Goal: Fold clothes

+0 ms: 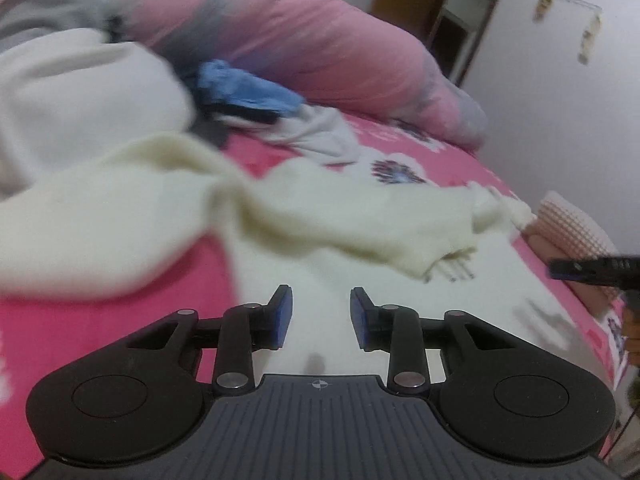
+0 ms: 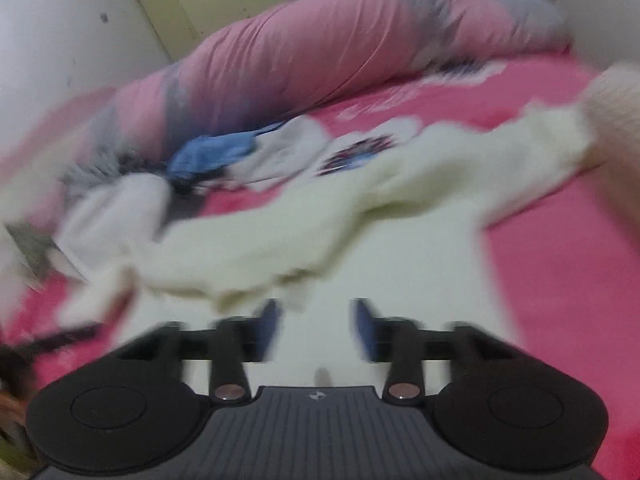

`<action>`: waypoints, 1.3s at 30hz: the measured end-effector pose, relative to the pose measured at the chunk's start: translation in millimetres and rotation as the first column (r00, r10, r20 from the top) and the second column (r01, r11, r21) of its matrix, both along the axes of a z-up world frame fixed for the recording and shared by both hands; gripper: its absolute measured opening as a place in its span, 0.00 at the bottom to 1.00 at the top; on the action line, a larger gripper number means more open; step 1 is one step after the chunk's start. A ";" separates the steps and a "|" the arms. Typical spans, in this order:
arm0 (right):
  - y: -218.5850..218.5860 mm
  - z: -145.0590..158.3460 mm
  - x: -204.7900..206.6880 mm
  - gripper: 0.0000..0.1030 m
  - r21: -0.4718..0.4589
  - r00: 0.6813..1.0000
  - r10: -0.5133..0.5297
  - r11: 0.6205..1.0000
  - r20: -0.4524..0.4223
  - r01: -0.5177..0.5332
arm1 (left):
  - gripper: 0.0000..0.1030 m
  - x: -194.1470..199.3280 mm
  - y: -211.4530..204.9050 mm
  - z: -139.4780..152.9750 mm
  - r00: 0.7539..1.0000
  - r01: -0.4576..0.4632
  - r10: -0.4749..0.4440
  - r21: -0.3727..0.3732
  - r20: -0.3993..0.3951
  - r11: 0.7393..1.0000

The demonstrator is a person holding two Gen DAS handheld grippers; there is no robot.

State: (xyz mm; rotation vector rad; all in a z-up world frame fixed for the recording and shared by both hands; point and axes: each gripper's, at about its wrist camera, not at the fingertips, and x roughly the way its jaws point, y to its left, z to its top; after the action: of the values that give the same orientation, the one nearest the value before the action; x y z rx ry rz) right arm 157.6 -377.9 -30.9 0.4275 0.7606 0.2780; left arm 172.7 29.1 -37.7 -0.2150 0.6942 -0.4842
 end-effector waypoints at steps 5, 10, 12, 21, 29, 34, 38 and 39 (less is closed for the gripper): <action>-15.9 -27.5 64.0 0.70 0.196 0.983 -0.107 0.971 -0.152 0.136 | 0.51 56.2 -6.1 -27.8 0.976 -0.064 0.026 -0.169 -0.216 0.984; -24.3 -61.0 92.6 0.66 0.345 0.973 -0.069 0.928 -0.219 0.143 | 0.51 91.1 4.6 -46.2 0.939 -0.176 0.051 -0.347 -0.340 0.921; -23.0 -65.7 96.6 0.58 0.378 0.979 -0.041 0.919 -0.201 0.116 | 0.51 97.7 3.4 -46.0 0.939 -0.195 0.065 -0.367 -0.338 0.909; -1.6 -37.5 112.1 0.09 0.322 0.992 0.047 0.947 -0.116 -0.007 | 0.11 118.7 -2.2 -30.6 0.952 -0.226 0.136 -0.335 -0.272 0.915; -2.2 -0.8 168.5 0.08 0.352 0.999 -0.002 0.936 0.042 -0.013 | 0.09 159.2 4.2 7.7 0.971 -0.240 0.212 -0.410 -0.112 0.880; 9.0 -13.4 227.3 0.09 0.337 0.997 -0.039 0.941 0.063 0.016 | 0.09 200.7 -6.3 0.0 0.963 -0.264 0.265 -0.357 -0.048 0.896; 11.8 -42.9 268.7 0.09 0.345 0.997 -0.076 0.936 0.029 0.061 | 0.09 232.8 -10.5 -23.6 0.953 -0.304 0.292 -0.338 -0.086 0.891; 12.0 -52.1 277.4 0.09 0.353 0.997 -0.078 0.933 0.014 0.068 | 0.09 238.9 -11.1 -30.6 0.951 -0.309 0.293 -0.335 -0.101 0.890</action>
State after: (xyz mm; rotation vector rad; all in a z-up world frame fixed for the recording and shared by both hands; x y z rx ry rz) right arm 435.1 -365.9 -83.0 0.7886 0.6662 0.3516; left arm 411.6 18.0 -68.3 -0.6610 0.6038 -0.2994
